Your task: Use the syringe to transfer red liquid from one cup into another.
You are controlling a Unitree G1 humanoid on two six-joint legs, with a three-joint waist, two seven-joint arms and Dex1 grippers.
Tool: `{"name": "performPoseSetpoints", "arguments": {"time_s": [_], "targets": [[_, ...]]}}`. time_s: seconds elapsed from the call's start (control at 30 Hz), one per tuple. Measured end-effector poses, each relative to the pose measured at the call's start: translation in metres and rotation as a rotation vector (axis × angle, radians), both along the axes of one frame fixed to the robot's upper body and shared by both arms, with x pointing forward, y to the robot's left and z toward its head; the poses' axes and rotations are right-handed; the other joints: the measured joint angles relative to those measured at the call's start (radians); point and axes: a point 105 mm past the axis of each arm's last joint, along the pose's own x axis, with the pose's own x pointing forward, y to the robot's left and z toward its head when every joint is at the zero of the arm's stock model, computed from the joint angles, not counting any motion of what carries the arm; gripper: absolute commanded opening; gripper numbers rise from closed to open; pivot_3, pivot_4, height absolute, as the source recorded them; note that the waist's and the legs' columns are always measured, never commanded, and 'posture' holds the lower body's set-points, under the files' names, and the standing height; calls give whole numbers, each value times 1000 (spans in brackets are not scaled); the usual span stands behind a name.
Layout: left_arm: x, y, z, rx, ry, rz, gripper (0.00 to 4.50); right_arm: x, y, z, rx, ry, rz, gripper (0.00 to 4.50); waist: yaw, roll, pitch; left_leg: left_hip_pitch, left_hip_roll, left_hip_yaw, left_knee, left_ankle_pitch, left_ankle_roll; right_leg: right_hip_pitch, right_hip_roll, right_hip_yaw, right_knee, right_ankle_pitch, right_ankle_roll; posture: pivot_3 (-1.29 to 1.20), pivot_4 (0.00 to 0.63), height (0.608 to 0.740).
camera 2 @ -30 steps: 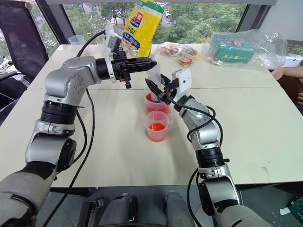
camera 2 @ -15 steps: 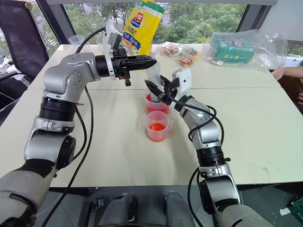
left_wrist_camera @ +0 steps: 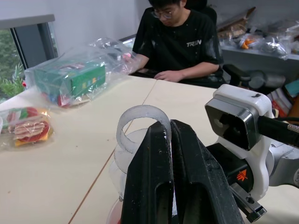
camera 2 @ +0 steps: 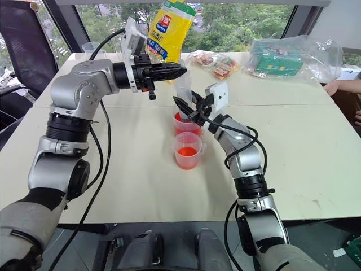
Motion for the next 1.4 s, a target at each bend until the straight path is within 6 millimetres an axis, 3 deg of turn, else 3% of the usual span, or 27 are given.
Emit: {"name": "performPoseSetpoints", "arguments": {"time_s": [0.13,0.17,0.23,0.47,0.7,0.9,1.13,1.27,1.4], "targets": [[-5,0,7,5,-40,-6,76,-3,-1,8,-10,-14,5,1408,0,0,0,0,0,0,0,0,0,0,0,0,0,0,0,0,150,740],[-7,0,8,6,-51,-8,318,-4,-1,11,-13,-20,6,1408,0,0,0,0,0,0,0,0,0,0,0,0,0,0,0,0,150,740],[-10,3,10,6,-69,-10,1000,-5,-2,16,-13,-26,5,1408,-1,0,0,0,0,0,0,0,0,0,0,0,0,0,0,0,150,740],[-20,20,-6,31,-64,-25,4429,-3,-4,18,-31,5,-2,1408,0,0,0,0,0,0,0,0,0,0,0,0,0,0,0,0,150,740],[-26,40,-16,64,-6,2,4429,-4,-3,37,-3,-39,14,1408,-1,0,0,0,0,0,0,0,0,0,0,0,0,0,0,0,150,740],[-30,59,-8,63,-16,59,4429,-6,-9,49,11,-43,31,1408,0,0,0,0,0,0,0,0,0,0,0,0,0,0,0,0,150,740],[-33,75,1,35,-12,101,4429,-55,-13,84,37,-55,251,1408,2,0,0,0,0,-1,0,0,1,1,-1,0,-1,0,0,0,150,740],[-33,74,2,33,-14,99,4429,-71,-9,72,21,-16,309,1408,2,0,0,0,0,-1,0,0,1,1,-1,0,-1,0,0,0,150,740],[-34,70,3,21,-4,90,4429,-74,-8,39,-7,66,296,1408,1,0,0,0,0,-1,0,0,1,1,0,0,-1,0,0,0,150,740]]}}
